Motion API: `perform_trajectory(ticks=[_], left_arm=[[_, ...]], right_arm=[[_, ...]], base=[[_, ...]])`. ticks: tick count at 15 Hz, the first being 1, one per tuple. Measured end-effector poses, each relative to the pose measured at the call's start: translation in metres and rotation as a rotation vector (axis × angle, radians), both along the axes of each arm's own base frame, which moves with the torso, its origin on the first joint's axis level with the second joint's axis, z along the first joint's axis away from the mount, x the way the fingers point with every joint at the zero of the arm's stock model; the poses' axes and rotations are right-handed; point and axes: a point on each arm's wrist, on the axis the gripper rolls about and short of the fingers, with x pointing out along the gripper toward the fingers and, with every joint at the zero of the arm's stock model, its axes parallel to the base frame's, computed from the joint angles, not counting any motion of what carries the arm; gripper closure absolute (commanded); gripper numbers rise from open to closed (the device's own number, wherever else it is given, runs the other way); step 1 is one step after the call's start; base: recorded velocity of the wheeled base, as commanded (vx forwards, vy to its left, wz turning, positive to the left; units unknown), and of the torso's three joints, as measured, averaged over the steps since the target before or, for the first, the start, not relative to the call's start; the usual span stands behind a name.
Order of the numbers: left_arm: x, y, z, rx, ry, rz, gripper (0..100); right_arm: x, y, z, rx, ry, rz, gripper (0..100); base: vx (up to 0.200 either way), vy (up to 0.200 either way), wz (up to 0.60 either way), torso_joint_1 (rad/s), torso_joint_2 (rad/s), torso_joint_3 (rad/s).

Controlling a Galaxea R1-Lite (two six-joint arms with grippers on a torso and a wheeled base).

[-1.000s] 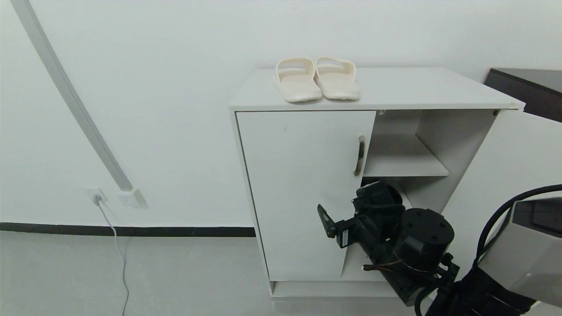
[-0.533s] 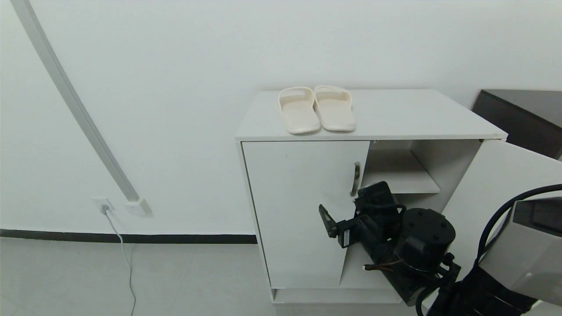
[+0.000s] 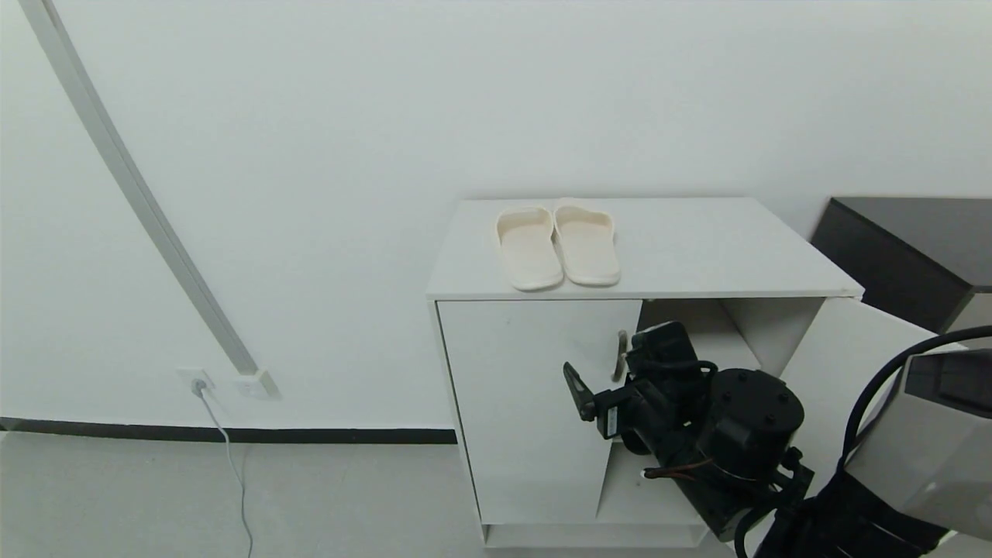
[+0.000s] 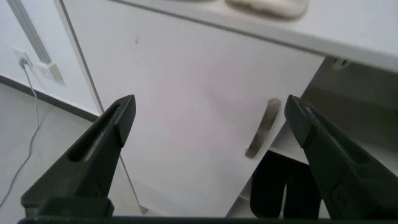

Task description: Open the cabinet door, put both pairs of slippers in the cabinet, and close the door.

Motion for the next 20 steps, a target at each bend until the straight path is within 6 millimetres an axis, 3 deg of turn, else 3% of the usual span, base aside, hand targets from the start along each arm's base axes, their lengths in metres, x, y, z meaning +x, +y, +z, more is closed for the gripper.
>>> perform_trajectory(ticks=[8, 13, 16, 20], left_arm=[[0.000, 0.000, 0.000, 0.000, 0.000, 0.000, 100], [0.000, 0.000, 0.000, 0.001, 0.000, 0.000, 100], [0.000, 0.000, 0.000, 0.004, 0.000, -0.001, 100], [0.000, 0.000, 0.000, 0.006, 0.000, -0.001, 100]], right_arm=[[-0.002, -0.001, -0.002, -0.005, 0.000, 0.027, 0], [-0.007, -0.006, -0.012, -0.106, 0.008, 0.062, 0], [-0.001, 0.002, -0.005, -0.112, -0.001, 0.048, 0], [0.011, 0.022, 0.012, -0.124, 0.159, 0.031, 0]], base=[[0.000, 0.000, 0.00, 0.248, -0.56, -0.311], [0.000, 0.000, 0.00, 0.020, -0.05, -0.029], [0.000, 0.000, 0.00, 0.000, 0.00, 0.000], [0.000, 0.000, 0.00, 0.000, 0.00, 0.000]])
